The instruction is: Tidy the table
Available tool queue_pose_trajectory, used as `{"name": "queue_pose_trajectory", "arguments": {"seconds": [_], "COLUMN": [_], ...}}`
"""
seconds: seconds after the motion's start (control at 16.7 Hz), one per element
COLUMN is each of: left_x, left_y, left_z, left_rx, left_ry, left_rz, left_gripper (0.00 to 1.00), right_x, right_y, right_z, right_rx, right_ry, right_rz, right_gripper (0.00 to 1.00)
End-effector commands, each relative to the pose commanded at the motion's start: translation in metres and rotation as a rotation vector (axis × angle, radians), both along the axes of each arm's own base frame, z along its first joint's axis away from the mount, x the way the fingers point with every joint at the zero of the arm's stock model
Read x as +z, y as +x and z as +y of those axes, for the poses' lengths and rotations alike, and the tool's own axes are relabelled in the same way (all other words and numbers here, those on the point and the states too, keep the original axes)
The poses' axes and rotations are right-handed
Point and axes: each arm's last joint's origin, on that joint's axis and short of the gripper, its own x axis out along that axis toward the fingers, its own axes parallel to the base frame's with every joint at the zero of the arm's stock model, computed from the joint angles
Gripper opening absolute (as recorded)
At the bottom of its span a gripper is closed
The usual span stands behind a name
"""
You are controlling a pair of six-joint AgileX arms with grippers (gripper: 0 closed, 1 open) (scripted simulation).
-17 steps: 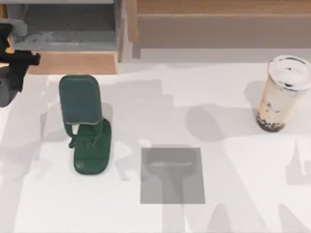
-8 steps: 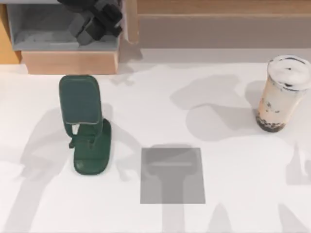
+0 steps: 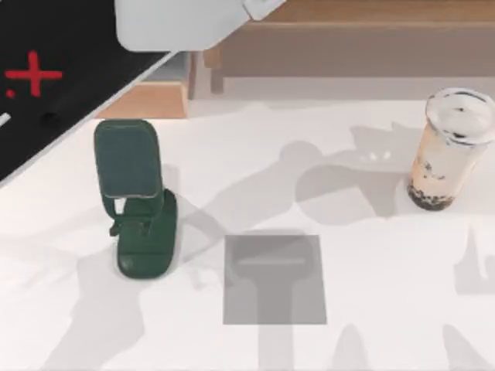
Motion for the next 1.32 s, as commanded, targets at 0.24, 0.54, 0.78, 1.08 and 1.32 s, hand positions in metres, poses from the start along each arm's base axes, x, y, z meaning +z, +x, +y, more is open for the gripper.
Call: {"name": "queue_pose_trajectory", "arguments": {"seconds": [0.24,0.54,0.78,1.08,1.32], "left_x": [0.114,0.191,0.174,0.064,-0.060], "left_y": [-0.178,-0.212,-0.080,0.118,0.205], "left_z": [0.069,0.287,0.403,0.377,0.277], "left_rx": [-0.307,0.052,0.741,1.235,1.097], "left_ry": [-0.581,-1.432,-1.559,-0.782,0.077], "left_rz": [-0.589,-0.765,-0.380,0.170,0.340], "left_gripper": [0.00,0.00,0.00,0.00,0.00], "right_x": [0.000,0.000,0.000,0.000,0.000], "right_y": [0.000,0.000,0.000,0.000,0.000], "right_z": [0.000,0.000,0.000,0.000,0.000], "right_rx": [0.000,0.000,0.000,0.000,0.000], "right_ry": [0.000,0.000,0.000,0.000,0.000], "right_rz": [0.000,0.000,0.000,0.000,0.000], "right_gripper": [1.00,1.00,1.00,1.00,1.00]}}
